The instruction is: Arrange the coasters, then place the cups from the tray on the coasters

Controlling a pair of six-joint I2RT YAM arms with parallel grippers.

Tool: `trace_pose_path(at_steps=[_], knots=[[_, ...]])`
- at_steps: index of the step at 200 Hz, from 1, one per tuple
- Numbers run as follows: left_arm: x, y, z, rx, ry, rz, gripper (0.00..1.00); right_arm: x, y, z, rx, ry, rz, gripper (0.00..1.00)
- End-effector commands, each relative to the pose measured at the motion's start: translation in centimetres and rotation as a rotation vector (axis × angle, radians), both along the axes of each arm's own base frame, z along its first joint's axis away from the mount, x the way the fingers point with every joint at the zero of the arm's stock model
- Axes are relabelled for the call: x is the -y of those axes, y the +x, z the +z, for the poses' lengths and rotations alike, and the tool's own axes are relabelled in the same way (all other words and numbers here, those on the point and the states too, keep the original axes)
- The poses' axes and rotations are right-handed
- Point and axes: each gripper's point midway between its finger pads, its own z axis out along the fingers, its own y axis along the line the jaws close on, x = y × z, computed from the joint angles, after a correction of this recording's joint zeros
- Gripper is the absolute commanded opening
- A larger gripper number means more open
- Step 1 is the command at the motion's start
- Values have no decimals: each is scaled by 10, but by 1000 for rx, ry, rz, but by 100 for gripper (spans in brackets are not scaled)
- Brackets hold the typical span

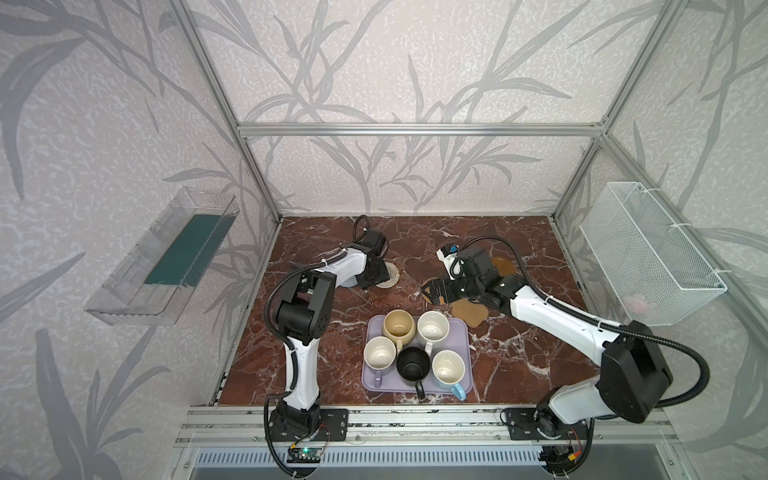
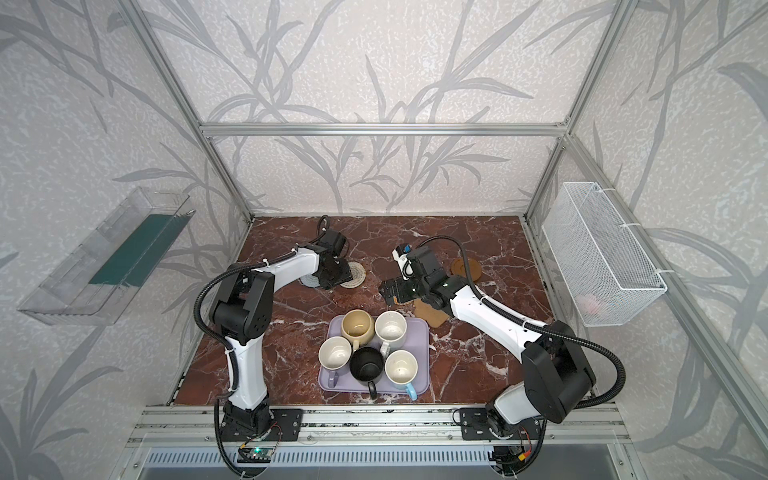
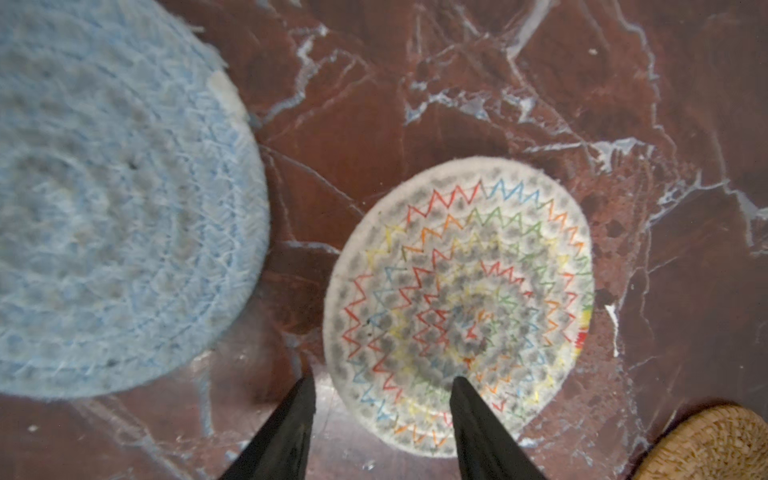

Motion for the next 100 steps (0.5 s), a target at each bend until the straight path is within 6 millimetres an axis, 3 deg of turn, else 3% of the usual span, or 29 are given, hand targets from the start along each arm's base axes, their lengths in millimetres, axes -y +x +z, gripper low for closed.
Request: trace_pose_path(at_steps=[1, 100], knots=[[5, -1, -14, -33, -9, 13, 55, 1, -1, -3, -8, -15, -3, 99], [11, 5, -11, -26, -38, 29, 54, 1, 1, -6, -5, -28, -3, 99]])
